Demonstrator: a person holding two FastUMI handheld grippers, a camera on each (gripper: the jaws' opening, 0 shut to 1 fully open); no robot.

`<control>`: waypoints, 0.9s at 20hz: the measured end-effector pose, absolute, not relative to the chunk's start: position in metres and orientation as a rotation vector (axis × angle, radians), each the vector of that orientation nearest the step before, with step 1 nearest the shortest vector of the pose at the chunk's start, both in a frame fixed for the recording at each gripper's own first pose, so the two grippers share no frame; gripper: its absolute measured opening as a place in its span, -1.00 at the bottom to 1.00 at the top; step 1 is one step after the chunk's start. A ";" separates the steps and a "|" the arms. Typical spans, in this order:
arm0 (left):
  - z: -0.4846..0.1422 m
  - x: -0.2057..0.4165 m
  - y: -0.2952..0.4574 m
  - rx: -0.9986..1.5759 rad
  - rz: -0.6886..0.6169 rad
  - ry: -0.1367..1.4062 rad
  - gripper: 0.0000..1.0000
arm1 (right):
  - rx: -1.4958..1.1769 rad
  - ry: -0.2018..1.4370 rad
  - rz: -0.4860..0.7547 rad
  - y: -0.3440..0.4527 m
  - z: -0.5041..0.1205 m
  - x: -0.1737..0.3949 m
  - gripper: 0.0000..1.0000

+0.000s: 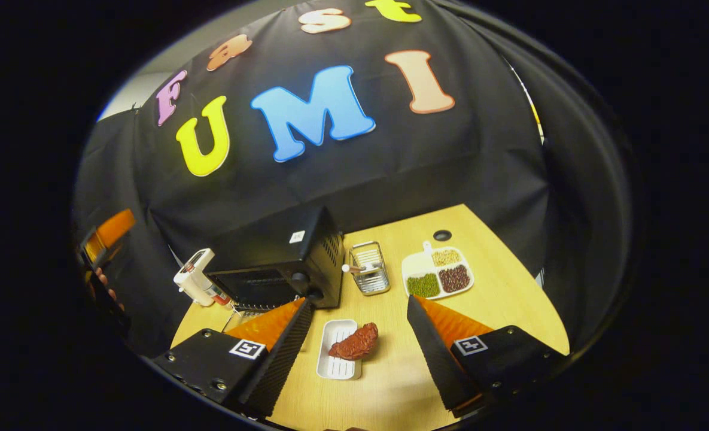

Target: Open the electric oven with the left hand, put the food in, and close the electric oven.

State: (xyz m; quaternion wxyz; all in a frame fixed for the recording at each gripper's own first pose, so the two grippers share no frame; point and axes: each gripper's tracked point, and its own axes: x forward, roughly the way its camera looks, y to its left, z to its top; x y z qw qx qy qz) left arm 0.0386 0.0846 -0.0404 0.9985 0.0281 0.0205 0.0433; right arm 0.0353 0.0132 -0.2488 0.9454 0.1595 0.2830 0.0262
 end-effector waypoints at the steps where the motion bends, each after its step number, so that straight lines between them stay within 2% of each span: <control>1: -0.031 0.033 0.083 0.063 0.094 0.031 0.99 | 0.363 0.609 0.065 0.012 -0.265 0.035 0.97; 2: -0.018 0.027 0.082 0.069 0.103 0.012 0.99 | 0.423 0.642 0.078 0.015 -0.280 0.035 0.94; 3: -0.007 0.023 0.078 0.068 0.104 -0.010 0.82 | 0.491 0.673 0.089 0.015 -0.295 0.034 0.94; 4: 0.005 0.019 0.074 0.069 0.104 -0.027 0.99 | 0.551 0.698 0.089 0.016 -0.307 0.034 0.94; 11: 0.030 -0.003 0.059 -0.006 0.147 -0.033 0.99 | 0.697 0.847 0.108 0.030 -0.390 0.042 0.94; 16: 0.025 -0.028 0.075 0.024 0.268 -0.012 0.97 | 0.796 0.895 0.146 0.056 -0.412 0.052 0.91; 17: 0.023 -0.033 0.075 0.029 0.284 -0.008 0.97 | 0.805 0.900 0.145 0.057 -0.413 0.054 0.78; 18: 0.022 -0.038 0.075 0.031 0.294 -0.006 0.97 | 0.829 0.900 0.152 0.060 -0.415 0.057 0.74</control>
